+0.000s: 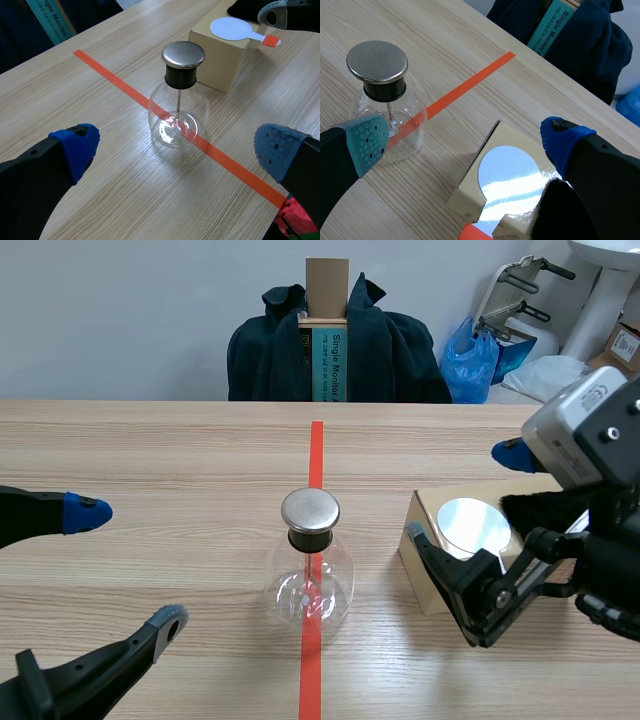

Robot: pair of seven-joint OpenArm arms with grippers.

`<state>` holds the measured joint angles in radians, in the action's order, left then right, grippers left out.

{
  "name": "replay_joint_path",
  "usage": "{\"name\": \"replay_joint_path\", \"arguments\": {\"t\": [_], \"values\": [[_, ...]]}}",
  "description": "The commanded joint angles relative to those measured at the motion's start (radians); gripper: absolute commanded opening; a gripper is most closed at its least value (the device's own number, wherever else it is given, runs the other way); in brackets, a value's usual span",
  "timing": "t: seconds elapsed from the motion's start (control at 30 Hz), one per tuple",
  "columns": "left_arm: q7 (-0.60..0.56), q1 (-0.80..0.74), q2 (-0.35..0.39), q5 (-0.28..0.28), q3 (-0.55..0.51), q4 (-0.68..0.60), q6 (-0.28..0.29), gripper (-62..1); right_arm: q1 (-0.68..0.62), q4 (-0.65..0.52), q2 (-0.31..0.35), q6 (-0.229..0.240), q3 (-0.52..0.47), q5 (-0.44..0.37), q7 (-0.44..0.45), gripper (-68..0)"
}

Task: Do the electroscope experiment.
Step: 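Pick up the white charging plate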

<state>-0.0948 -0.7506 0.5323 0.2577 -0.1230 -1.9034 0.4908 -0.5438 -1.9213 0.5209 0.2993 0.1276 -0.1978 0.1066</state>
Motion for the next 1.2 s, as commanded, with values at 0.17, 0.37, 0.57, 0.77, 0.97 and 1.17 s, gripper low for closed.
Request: {"name": "replay_joint_path", "arguments": {"t": [0.17,0.37,0.57,0.77,0.97,1.17], "values": [[-0.018,0.0,0.0,0.007,0.001,-0.022,-0.001,1.4,0.007,-0.006,0.0,-0.004,-0.003,-0.004,-0.016,-5.2],[-0.018,0.0,0.0,0.007,0.001,-0.022,-0.001,1.4,0.007,-0.006,0.0,-0.003,-0.003,-0.004,-0.016,-5.2],[-0.018,0.0,0.0,0.007,0.001,-0.022,-0.001,1.4,0.007,-0.006,0.0,-0.003,-0.003,-0.004,-0.016,-5.2],[-0.018,0.0,0.0,0.007,0.001,-0.022,-0.001,1.4,0.007,-0.006,0.0,-0.004,-0.003,-0.004,-0.06,-5.2],[-0.018,0.0,0.0,0.007,0.001,-0.022,-0.001,1.4,0.007,-0.006,0.0,-0.004,-0.003,-0.003,-0.072,-5.2],[-0.018,0.0,0.0,0.007,0.001,-0.022,-0.001,1.4,0.007,-0.006,0.0,-0.004,-0.003,0.079,-0.035,-5.2]]}}
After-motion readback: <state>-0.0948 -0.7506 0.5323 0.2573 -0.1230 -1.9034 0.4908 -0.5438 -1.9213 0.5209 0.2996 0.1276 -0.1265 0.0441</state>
